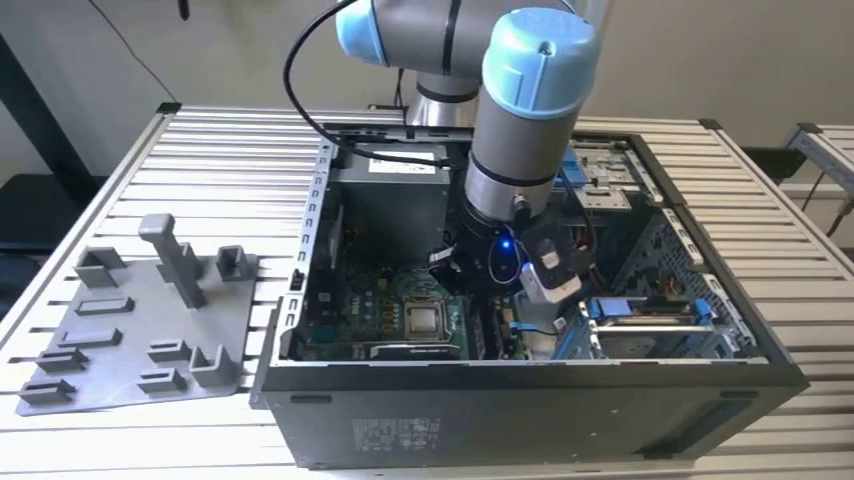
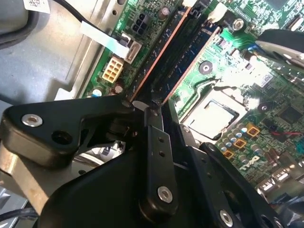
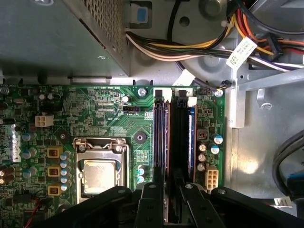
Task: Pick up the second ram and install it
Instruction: 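Insert the second ram into the second slot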
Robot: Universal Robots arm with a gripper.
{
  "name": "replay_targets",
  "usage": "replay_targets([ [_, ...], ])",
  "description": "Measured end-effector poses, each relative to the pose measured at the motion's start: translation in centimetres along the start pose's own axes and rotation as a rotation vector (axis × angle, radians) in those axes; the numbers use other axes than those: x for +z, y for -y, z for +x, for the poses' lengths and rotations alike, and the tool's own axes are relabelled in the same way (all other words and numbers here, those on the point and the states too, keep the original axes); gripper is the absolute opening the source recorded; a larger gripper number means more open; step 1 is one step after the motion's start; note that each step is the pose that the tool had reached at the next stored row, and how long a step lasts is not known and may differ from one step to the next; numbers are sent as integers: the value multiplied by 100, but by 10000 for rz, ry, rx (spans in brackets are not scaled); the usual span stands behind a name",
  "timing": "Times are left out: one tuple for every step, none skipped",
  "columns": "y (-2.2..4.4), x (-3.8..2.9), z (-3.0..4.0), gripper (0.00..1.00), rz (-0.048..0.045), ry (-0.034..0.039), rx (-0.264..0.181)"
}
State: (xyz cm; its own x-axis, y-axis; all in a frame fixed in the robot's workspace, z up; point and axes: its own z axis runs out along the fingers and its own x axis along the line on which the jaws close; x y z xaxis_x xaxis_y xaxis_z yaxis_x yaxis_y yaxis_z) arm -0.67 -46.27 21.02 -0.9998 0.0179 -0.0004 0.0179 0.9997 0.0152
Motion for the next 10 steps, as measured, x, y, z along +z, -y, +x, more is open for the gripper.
replay_targets([
  [1, -12, 0, 22, 2, -1, 0],
  [1, -48, 0, 22, -2, -1, 1],
  [-1, -95, 0, 22, -4, 0, 4],
  [-1, -140, 0, 22, -3, -1, 5],
  [-2, -184, 0, 22, -5, -1, 4],
  [-3, -229, 0, 22, -5, 0, 4],
  [-4, -267, 0, 22, -6, -4, 3],
  [-4, -276, 0, 22, -3, -5, 3],
  [-4, -276, 0, 22, -7, -4, 3],
  [-4, -279, 0, 22, -7, -4, 4],
])
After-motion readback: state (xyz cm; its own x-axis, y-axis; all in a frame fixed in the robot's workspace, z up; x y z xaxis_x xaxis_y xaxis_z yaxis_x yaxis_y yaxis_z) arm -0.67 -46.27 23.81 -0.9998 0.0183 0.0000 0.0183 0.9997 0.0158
